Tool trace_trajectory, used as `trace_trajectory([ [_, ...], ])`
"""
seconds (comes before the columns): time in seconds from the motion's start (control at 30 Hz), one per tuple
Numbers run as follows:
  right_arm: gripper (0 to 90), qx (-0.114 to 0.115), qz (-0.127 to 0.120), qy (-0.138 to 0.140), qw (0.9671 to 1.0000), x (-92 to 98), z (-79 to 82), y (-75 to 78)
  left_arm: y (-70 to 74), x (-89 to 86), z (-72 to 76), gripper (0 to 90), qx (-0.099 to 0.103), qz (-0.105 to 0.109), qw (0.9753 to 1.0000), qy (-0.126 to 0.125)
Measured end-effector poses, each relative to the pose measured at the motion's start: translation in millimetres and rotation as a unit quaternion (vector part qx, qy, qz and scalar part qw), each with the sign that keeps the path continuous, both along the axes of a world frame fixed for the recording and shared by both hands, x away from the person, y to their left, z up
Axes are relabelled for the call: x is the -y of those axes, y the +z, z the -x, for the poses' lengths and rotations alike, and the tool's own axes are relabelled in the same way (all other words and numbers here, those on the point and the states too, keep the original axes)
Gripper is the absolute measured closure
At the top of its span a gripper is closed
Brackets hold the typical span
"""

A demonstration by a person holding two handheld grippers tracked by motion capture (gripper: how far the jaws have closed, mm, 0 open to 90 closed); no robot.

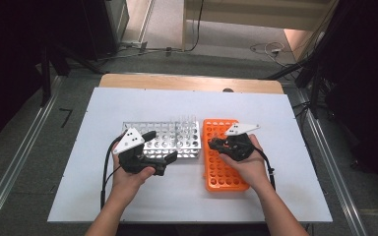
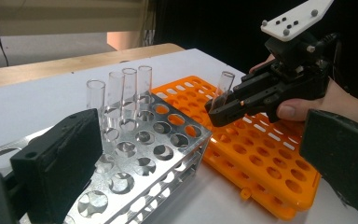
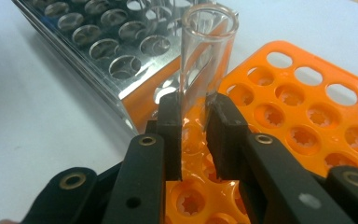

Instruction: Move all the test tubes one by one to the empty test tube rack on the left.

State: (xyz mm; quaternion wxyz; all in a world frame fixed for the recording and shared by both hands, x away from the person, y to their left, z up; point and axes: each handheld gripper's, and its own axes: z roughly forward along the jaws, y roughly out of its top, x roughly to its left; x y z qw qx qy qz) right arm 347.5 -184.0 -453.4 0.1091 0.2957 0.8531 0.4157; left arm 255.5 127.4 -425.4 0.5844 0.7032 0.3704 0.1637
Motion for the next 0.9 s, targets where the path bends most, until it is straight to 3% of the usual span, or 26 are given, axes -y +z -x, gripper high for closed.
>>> trace_trajectory([
  [0.17, 73.7, 0.007, -0.033, 0.003, 0.9994, 9.7, 4.3, 14.9, 1.2, 1.0, 0.9, 0.0, 0.004, -0.005, 1.0000, -0.002],
  [0.5, 73.7, 0.014, -0.061, 0.026, 0.9977, 10.6, 15.9, 32.4, 4.7, 3.4, 2.6, 0.0, 0.005, -0.005, 1.0000, -0.006],
  [0.9, 73.7, 0.013, -0.058, 0.073, 0.9955, -9.7, 38.6, 43.4, 11.7, 14.1, 7.4, 0.1, 0.014, -0.004, 0.9995, -0.027],
])
